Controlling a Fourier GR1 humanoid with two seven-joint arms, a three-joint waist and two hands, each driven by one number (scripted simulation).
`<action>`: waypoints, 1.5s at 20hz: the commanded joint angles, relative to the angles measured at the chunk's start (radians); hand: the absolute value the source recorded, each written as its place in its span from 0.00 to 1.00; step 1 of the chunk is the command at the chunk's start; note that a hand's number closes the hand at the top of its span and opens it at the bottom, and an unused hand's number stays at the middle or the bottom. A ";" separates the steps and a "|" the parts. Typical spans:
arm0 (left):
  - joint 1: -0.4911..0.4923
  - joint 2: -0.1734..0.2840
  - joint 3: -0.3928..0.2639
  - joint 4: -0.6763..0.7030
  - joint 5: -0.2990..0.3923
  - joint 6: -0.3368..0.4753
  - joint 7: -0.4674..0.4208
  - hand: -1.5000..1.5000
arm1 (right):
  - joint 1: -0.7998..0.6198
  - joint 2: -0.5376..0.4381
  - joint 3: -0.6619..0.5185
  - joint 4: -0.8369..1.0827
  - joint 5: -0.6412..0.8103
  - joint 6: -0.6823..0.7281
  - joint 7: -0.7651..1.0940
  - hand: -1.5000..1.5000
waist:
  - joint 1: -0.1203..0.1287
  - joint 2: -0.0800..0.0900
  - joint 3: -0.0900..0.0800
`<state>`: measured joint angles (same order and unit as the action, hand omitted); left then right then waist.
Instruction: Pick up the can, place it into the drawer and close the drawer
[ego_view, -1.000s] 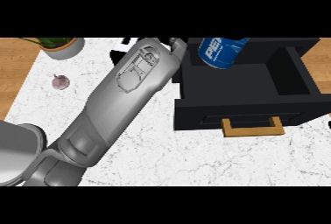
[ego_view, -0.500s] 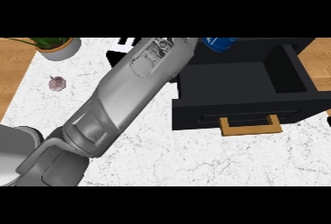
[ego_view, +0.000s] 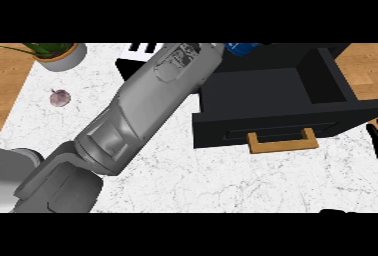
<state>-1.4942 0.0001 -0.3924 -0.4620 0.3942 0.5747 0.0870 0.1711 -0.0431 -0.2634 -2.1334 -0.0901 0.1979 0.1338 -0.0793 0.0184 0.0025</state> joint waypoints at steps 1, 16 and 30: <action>0.019 0.000 -0.044 0.042 0.024 0.035 -0.058 1.00 | 0.006 0.007 0.000 -0.014 -0.005 -0.002 -0.006 0.00 | -0.007 0.000 0.000; 0.047 0.000 -0.203 0.103 0.082 0.105 -0.105 0.00 | -0.057 -0.004 0.013 0.040 0.016 -0.007 -0.019 0.00 | -0.050 0.013 0.002; 0.057 0.000 -0.221 0.125 0.158 0.192 -0.141 0.00 | -0.042 -0.005 0.033 0.004 0.027 0.005 -0.024 0.00 | -0.056 0.014 0.001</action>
<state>-1.4240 0.0002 -0.6107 -0.3466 0.5310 0.7494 -0.0636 0.1110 -0.0507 -0.2311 -2.1295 -0.0710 0.1960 0.1344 -0.1309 0.0319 0.0026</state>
